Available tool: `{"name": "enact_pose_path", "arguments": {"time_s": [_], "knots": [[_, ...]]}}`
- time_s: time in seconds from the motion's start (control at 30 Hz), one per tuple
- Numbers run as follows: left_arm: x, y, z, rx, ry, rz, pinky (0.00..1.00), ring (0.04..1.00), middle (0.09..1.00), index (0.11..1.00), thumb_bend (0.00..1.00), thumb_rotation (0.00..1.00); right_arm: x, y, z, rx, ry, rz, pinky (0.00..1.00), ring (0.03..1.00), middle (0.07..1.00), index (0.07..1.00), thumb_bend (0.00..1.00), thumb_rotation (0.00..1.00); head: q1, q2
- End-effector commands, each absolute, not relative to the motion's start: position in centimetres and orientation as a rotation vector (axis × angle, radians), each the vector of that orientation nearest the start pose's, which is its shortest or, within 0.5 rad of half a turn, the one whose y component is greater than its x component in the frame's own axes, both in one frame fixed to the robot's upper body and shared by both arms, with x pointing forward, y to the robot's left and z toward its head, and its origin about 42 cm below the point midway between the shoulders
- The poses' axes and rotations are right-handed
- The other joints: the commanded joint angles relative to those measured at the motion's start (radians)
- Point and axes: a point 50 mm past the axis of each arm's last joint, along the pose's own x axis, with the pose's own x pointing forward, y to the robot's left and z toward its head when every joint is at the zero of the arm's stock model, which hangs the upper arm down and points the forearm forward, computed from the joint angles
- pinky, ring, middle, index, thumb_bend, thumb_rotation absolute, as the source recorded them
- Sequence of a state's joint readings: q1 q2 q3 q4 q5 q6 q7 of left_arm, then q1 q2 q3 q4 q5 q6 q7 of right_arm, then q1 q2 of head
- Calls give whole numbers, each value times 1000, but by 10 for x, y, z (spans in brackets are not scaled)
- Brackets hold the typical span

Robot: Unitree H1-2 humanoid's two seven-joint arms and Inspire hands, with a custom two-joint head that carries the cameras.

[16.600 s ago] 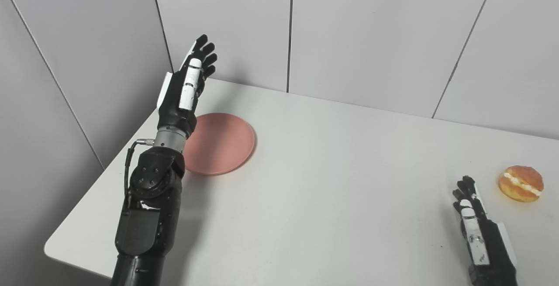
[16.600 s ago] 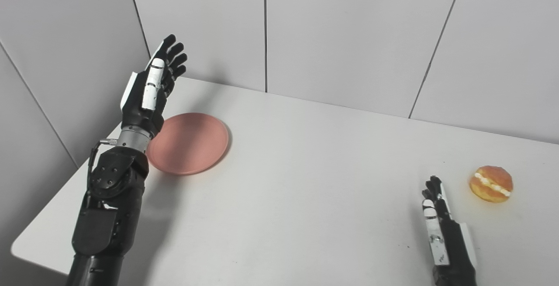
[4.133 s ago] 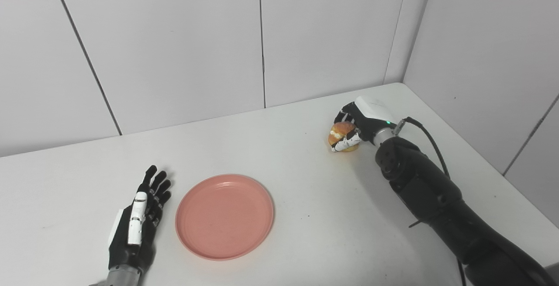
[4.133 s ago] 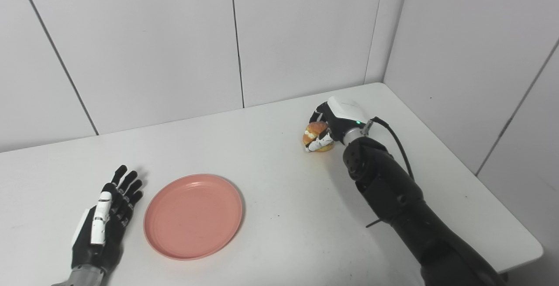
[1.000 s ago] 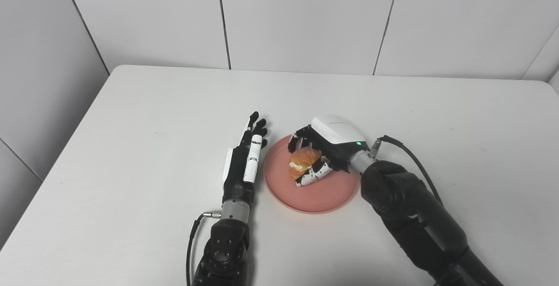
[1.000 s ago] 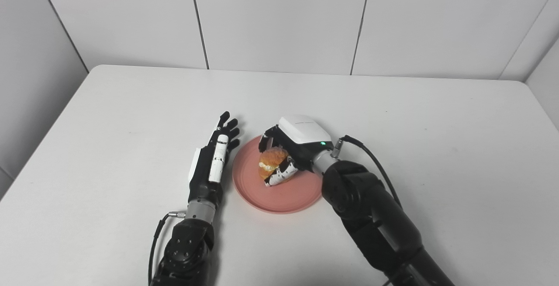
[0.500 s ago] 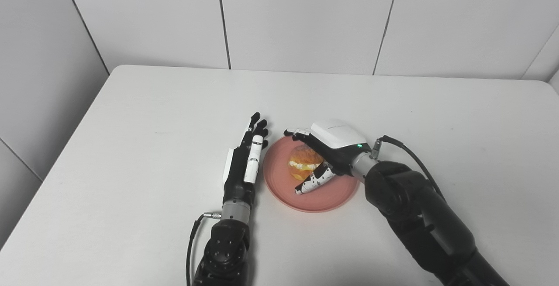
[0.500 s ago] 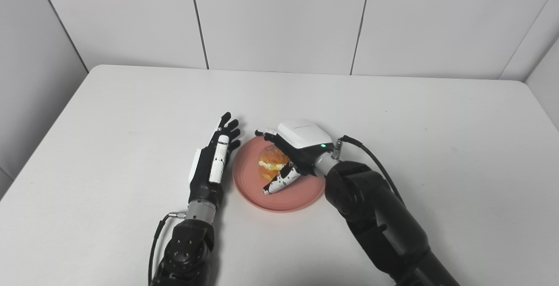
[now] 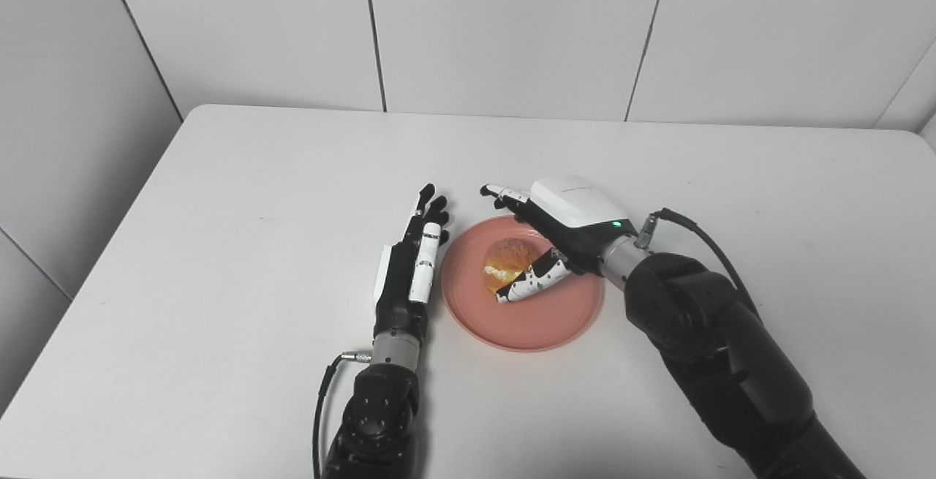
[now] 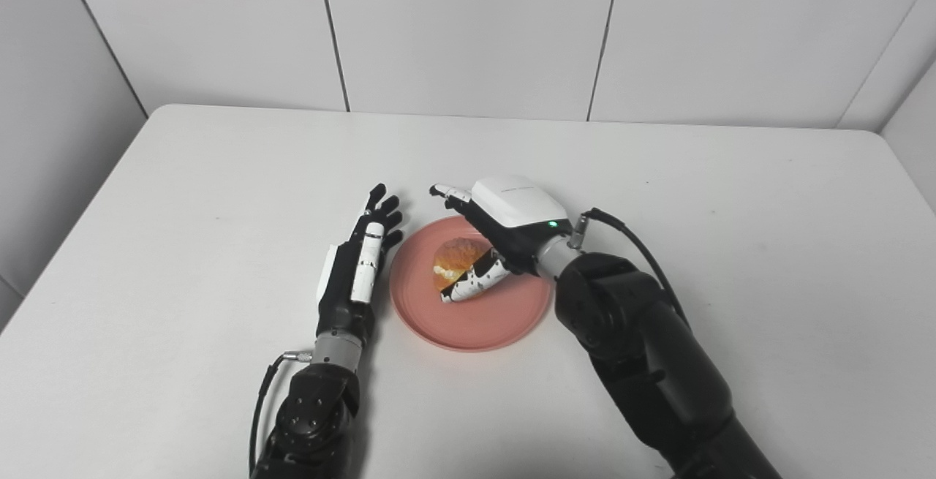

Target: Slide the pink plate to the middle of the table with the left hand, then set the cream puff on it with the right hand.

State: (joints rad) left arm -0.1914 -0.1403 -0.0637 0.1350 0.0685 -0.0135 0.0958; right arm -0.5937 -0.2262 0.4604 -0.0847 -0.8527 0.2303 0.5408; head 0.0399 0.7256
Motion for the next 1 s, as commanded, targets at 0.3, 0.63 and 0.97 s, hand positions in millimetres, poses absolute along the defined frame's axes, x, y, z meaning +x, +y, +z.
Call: {"name": "enact_pose_path", "arguments": {"time_s": [0.3, 0.63, 0.97], "knots": [[331, 124, 104, -65, 19, -65, 898, 914, 936, 927, 442, 1000, 383, -126, 326, -1215, -466, 445, 604, 752, 847, 935, 893, 417, -4, 1], [330, 128, 103, -67, 19, -67, 906, 920, 935, 932, 468, 1000, 377, -167, 319, -984, -493, 332, 609, 751, 839, 945, 871, 483, -14, 0], [329, 134, 103, -75, 13, -66, 905, 920, 935, 932, 468, 1000, 362, -199, 258, -681, -352, 183, 773, 879, 930, 990, 829, 812, -26, 1]]}}
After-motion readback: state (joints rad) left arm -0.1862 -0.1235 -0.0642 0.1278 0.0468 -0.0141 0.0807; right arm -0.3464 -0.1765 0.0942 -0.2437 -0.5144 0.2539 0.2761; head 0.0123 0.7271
